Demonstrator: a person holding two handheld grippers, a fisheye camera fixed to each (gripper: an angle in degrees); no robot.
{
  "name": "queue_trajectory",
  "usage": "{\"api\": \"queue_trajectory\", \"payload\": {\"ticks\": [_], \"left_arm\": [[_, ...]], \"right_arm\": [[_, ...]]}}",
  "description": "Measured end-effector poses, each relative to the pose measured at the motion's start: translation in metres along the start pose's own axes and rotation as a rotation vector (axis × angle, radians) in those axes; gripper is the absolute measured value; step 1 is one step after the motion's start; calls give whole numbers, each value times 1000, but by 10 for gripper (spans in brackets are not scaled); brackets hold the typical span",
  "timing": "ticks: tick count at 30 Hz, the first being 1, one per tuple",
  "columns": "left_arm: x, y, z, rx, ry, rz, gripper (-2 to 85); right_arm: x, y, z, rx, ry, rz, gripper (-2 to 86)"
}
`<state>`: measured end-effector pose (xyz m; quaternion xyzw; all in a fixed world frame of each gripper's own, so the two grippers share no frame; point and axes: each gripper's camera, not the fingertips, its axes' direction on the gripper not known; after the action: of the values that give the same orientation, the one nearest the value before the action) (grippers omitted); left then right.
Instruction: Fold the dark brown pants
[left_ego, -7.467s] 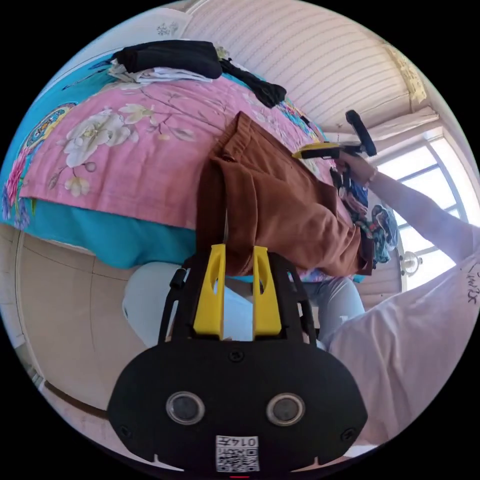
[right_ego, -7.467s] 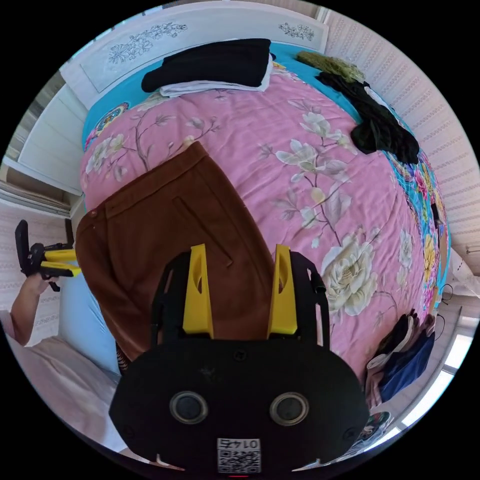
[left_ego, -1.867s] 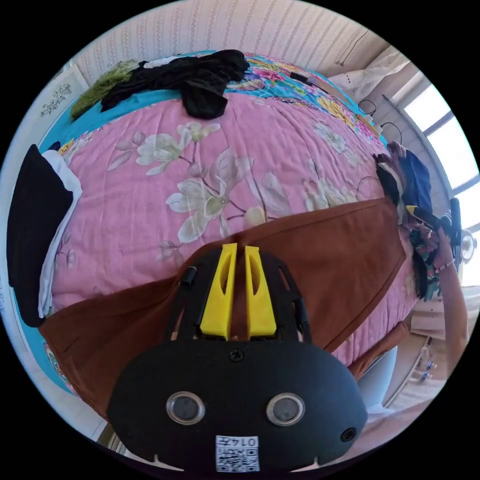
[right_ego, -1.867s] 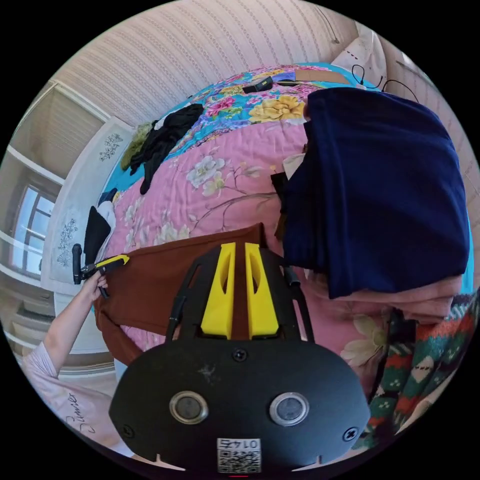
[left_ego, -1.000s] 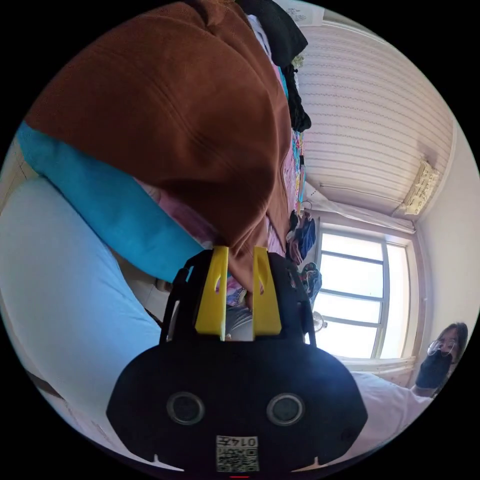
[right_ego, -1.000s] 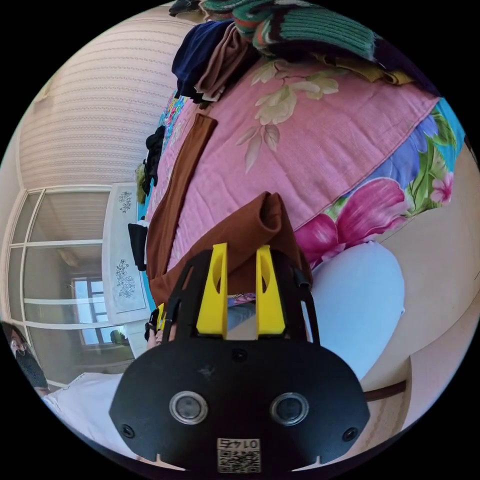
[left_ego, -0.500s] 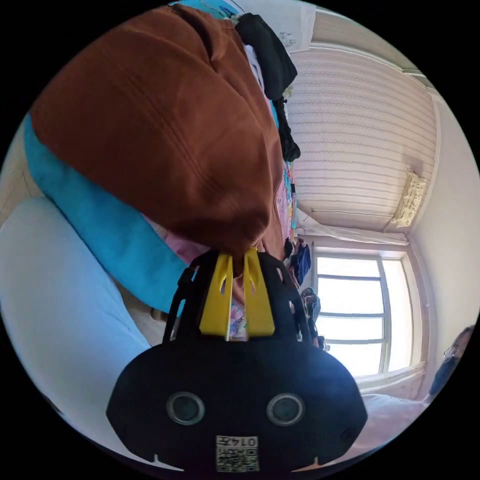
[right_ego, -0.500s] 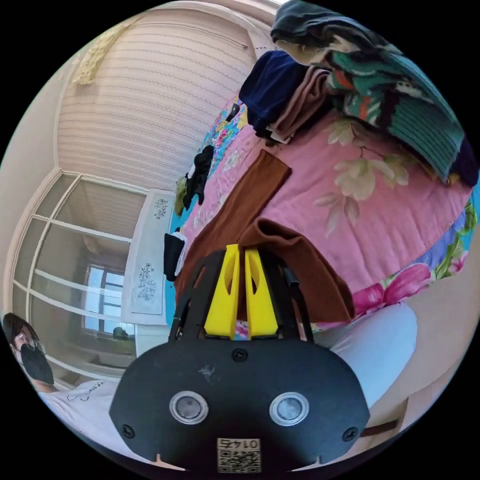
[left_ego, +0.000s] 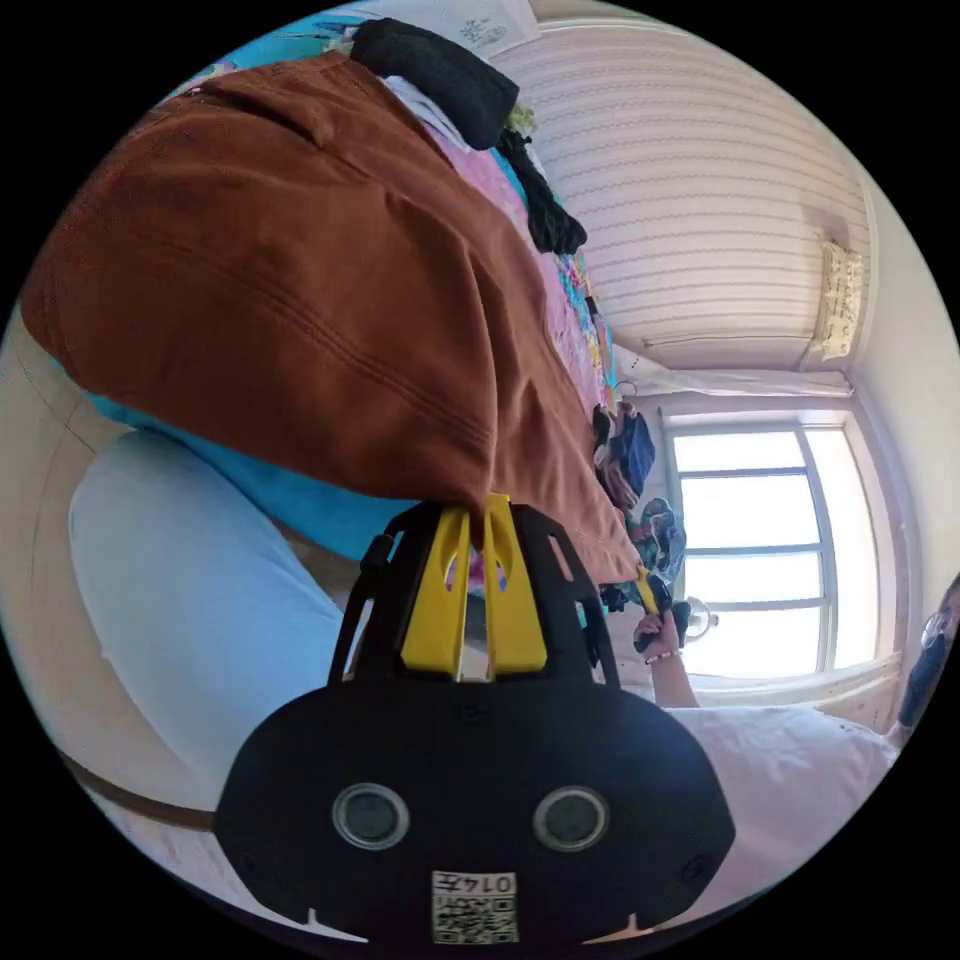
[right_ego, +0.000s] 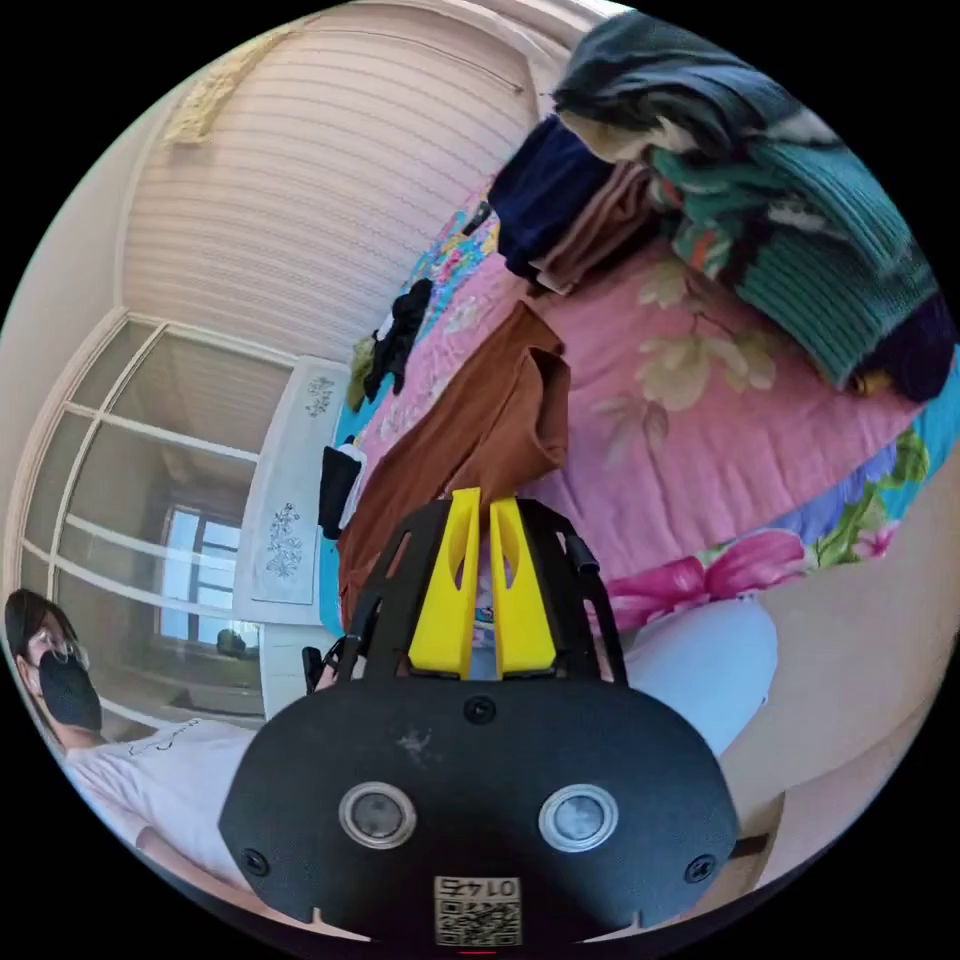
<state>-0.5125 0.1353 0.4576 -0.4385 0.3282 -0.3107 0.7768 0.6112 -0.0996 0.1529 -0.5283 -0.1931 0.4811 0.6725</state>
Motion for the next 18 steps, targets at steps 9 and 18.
{"api": "queue_trajectory", "payload": {"ticks": [9,18], "left_arm": [[3,33,24,15,1,-37,-9],[19,85,10,43,-15,16,-8]], "right_arm": [[29,18,37,-115,90,108,13],[7,18,11,31,305,64,40]]}}
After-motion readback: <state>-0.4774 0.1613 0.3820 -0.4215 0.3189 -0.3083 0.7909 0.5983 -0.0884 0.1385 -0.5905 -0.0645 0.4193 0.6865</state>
